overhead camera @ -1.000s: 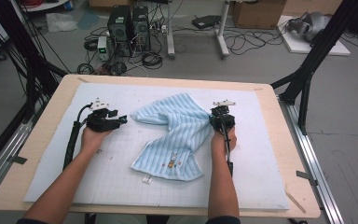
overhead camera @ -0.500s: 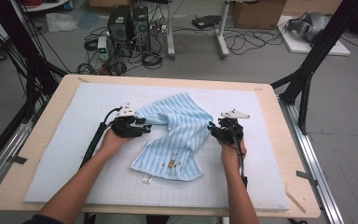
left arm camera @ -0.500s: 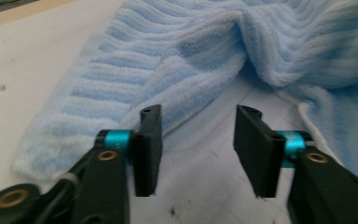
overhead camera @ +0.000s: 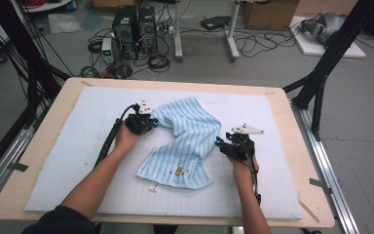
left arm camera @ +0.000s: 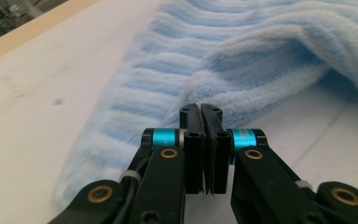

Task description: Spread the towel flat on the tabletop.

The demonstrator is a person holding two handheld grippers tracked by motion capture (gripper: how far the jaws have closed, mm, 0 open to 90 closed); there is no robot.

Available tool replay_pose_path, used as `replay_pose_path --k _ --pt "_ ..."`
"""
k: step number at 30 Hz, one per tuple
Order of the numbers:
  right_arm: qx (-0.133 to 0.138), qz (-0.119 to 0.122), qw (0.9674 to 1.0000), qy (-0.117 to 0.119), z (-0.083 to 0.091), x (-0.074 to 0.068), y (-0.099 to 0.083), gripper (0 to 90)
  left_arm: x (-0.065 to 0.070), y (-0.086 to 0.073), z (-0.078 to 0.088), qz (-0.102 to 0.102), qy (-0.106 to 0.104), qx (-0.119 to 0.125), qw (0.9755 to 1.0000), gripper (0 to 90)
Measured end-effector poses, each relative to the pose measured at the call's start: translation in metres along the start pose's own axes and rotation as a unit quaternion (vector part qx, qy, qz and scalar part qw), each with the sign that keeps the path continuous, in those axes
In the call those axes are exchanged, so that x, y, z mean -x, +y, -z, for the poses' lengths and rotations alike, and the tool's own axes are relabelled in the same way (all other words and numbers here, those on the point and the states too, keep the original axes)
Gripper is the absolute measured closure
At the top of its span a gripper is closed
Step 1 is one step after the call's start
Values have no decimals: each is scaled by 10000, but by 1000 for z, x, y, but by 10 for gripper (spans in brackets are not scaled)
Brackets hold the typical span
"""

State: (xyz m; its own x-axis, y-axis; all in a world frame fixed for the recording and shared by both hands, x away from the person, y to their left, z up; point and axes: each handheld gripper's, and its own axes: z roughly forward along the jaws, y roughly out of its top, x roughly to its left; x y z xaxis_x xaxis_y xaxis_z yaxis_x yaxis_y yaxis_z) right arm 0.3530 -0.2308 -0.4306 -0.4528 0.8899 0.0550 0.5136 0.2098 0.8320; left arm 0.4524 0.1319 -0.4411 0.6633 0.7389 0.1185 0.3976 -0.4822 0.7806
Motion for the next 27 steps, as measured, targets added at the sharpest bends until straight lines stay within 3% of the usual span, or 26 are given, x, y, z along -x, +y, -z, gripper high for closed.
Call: replay_pose_path --k 4,6,9,11,14,19,21,23,24,27 --pt "-65 27 10000 68 -1 -2 -2 536 -26 -3 12 402 296 133 9987 876" --pt "-73 63 9998 170 -2 -5 -1 544 -42 -5 19 580 520 142 9969 877" --pt "-185 202 9989 378 -5 -12 -1 564 -66 -12 29 971 906 131 9910 877" --pt "-288 312 9975 557 -8 -19 -2 579 -77 -18 34 1197 1022 164 9874 877" --pt "-475 477 9937 897 -13 -28 -3 590 -85 -22 39 1323 1118 201 9847 878" --pt "-703 793 9852 1351 -20 -47 -8 592 -86 -25 40 1273 1141 220 9850 877" --pt "-784 1021 9831 1302 -24 -55 -9 624 -85 -25 40 1265 1149 225 9850 877" --pt "-831 1075 9800 1457 -23 -57 -8 799 -85 -25 41 1271 1150 242 9849 877" --pt "-856 1176 9791 1425 -22 -58 -8 863 -85 -25 41 1278 1151 243 9848 877" --pt "-1018 1297 9782 1260 -16 -56 -7 871 -86 -25 43 1293 1155 248 9845 877"
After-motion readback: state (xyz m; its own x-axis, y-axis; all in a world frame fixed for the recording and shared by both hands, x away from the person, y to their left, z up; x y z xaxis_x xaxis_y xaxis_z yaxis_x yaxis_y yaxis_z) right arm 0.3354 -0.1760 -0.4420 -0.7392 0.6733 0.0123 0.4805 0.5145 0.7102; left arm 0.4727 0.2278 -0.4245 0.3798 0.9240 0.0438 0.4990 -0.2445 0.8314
